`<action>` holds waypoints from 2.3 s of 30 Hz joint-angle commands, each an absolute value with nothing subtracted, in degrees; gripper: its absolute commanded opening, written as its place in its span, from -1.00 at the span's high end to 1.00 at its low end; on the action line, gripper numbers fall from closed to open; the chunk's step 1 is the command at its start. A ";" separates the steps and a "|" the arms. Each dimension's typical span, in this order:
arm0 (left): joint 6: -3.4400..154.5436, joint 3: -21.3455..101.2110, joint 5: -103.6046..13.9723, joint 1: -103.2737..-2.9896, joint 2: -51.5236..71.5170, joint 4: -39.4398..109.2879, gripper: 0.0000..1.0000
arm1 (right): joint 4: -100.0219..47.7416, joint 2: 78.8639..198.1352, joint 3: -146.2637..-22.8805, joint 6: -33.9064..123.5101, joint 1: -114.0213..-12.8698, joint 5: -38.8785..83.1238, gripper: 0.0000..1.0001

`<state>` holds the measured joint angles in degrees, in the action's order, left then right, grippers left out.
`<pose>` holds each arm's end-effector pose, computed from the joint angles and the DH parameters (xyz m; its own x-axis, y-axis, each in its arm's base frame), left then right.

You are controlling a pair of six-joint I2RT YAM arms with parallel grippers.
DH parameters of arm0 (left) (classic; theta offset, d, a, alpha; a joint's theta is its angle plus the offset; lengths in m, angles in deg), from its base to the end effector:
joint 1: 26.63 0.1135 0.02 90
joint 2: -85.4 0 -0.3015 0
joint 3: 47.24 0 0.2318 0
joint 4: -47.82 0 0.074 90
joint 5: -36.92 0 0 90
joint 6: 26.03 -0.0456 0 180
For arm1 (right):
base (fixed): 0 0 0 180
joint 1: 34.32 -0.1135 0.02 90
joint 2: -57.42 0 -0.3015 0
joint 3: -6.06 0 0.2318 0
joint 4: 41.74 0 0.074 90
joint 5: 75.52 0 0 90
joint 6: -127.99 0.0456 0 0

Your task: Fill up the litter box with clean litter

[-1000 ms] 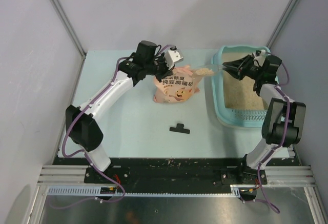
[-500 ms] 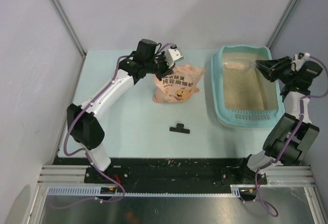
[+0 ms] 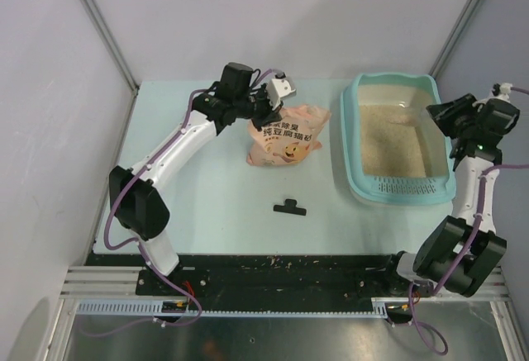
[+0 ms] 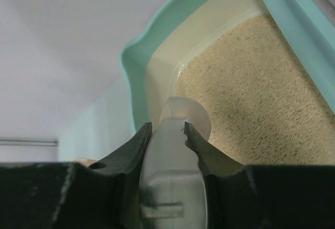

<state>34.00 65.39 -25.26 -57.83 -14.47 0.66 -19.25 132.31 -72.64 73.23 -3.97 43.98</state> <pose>0.3244 -0.2213 0.3971 -0.0252 0.5318 -0.8465 0.9236 0.3363 0.1838 0.2533 -0.1223 0.3836 -0.2043 0.7016 -0.6827 0.1899 0.7126 0.6754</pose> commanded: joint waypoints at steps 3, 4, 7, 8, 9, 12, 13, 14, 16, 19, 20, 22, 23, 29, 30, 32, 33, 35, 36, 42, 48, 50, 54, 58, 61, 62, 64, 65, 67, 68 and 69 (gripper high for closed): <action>34.79 64.19 -19.59 -57.92 -10.93 3.73 1.00 | -21.90 132.39 -76.26 62.51 -9.09 28.63 1.00; 34.62 64.01 -19.42 -57.92 -10.84 3.64 1.00 | -21.55 132.30 -76.61 62.42 -8.48 28.72 1.00; 34.70 63.83 -19.15 -57.92 -10.92 3.64 0.99 | -16.91 129.50 -76.97 60.23 -7.35 29.24 1.00; 34.79 64.00 -19.06 -57.92 -10.93 3.73 0.99 | -13.76 128.53 -76.97 60.48 -6.47 30.12 1.00; 34.71 64.18 -18.98 -57.92 -11.01 3.73 0.99 | -12.34 127.22 -76.97 60.84 -5.67 31.17 1.00; 35.23 64.79 -18.71 -58.01 -11.45 3.73 0.99 | -7.93 125.28 -76.97 60.76 -3.21 33.72 1.00; 35.58 64.79 -18.63 -58.01 -11.45 3.73 0.99 | -8.19 125.10 -76.97 59.53 -3.29 34.08 1.00; 35.67 64.79 -18.54 -58.01 -11.54 3.64 0.99 | -8.71 124.92 -77.05 57.87 -4.95 33.99 1.00; 35.76 64.44 -18.45 -57.92 -11.45 3.73 0.99 | -10.29 125.09 -78.19 50.14 -9.07 29.79 1.00; 35.76 63.92 -18.36 -58.01 -10.93 3.73 0.99 | -11.61 126.67 -81.35 42.57 -15.24 32.48 1.00; 35.85 63.83 -18.36 -57.92 -10.75 3.73 0.99 | -12.49 126.76 -82.75 42.12 -15.86 35.11 1.00; 35.85 63.65 -18.62 -58.01 -10.66 3.64 0.99 | -13.46 127.81 -84.25 40.55 -17.87 44.68 1.00; 35.67 63.57 -18.89 -57.92 -10.57 3.73 0.99 | -13.03 128.52 -86.35 40.19 -18.84 47.85 1.00; 36.37 63.56 -19.24 -58.01 -11.01 3.64 0.99 | -10.04 134.05 -93.13 40.63 -28.33 59.74 1.00; 36.81 63.91 -18.98 -58.01 -11.10 3.73 0.99 | -9.51 134.67 -94.70 40.10 -29.47 60.27 1.00; 37.08 64.18 -18.71 -58.10 -11.19 3.73 0.99 | -7.75 136.07 -96.38 38.17 -32.82 60.27 1.00; 36.99 64.27 -18.63 -58.10 -11.19 3.64 0.99 | -7.23 137.56 -97.00 38.08 -33.52 60.10 1.00; 36.99 64.18 -18.63 -58.18 -11.01 3.64 0.99 | -7.31 139.15 -98.67 38.08 -35.62 60.18 1.00; 36.99 64.01 -18.71 -58.18 -10.84 3.64 0.99 | -6.88 141.16 -99.54 36.33 -36.25 60.10 1.00; 36.46 63.30 -19.68 -58.10 -9.78 3.64 0.99 | -0.91 146.01 -103.95 30.53 -38.36 59.66 1.00; 36.64 63.65 -20.29 -58.19 -9.17 3.73 0.99 | 4.20 149.00 -105.79 27.18 -40.81 61.42 1.00; 36.64 63.30 -20.12 -58.27 -8.64 3.64 0.99 | 4.12 150.13 -105.88 27.17 -42.40 58.11 1.00; 38.04 62.60 -18.98 -58.19 -7.68 3.64 0.99 | 0.17 152.51 -105.35 33.58 -49.07 38.68 1.00; 39.54 61.98 -18.97 -58.18 -7.15 3.55 0.99 | -0.55 154.97 -105.88 40.87 -53.65 24.70 1.00; 40.33 61.54 -19.33 -58.27 -6.62 3.64 0.99 | -0.11 155.94 -105.62 44.66 -54.36 18.18 1.00; 40.59 61.46 -19.50 -58.19 -6.44 3.73 0.99 | 0.07 156.21 -105.62 45.01 -54.71 16.78 1.00; 41.21 61.45 -19.42 -58.19 -6.18 3.73 0.99 | 0.60 156.91 -105.62 45.28 -54.97 16.50 1.00; 41.30 61.45 -19.33 -58.27 -6.01 3.73 0.99 | 0.95 157.17 -105.70 45.11 -55.32 16.50 1.00; 41.65 61.54 -19.24 -58.27 -5.92 3.64 0.99 | 1.30 157.61 -105.36 45.11 -55.59 16.85 1.00; 41.91 61.54 -19.15 -58.19 -6.18 3.64 0.99 | 1.30 157.79 -104.48 45.02 -56.02 16.85 1.00; 42.00 61.63 -18.98 -58.18 -6.27 3.64 0.99 | 1.21 157.88 -103.95 44.84 -56.11 16.85 1.00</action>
<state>39.28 61.17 -22.71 -57.79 -11.13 1.53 3.42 157.36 -103.28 44.47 -55.77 22.80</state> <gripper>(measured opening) 0.028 0.316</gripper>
